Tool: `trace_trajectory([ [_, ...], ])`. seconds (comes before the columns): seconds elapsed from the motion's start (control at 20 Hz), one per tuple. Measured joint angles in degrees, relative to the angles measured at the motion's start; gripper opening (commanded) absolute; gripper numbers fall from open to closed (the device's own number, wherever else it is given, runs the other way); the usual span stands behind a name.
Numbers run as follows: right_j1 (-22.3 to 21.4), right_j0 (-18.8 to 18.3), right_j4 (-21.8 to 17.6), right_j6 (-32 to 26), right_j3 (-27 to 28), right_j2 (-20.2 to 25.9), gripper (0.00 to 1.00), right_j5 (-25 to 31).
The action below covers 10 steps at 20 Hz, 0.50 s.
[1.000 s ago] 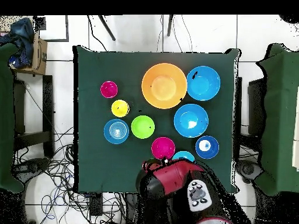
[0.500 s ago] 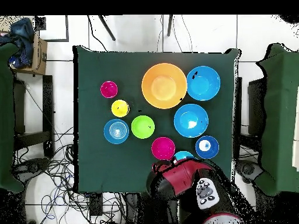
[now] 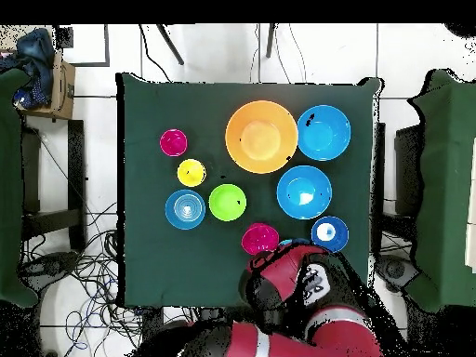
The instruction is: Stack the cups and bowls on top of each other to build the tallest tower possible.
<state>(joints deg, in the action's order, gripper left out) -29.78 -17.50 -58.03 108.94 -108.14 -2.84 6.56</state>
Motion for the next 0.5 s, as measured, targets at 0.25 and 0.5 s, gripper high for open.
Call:
trace_trajectory([
  [0.25, 3.47, 1.79, -1.6, 0.0, 2.35, -2.21, 1.0, -1.99],
  [0.5, 4.52, 1.49, -2.2, 0.0, 2.84, -2.71, 1.0, -2.78],
])
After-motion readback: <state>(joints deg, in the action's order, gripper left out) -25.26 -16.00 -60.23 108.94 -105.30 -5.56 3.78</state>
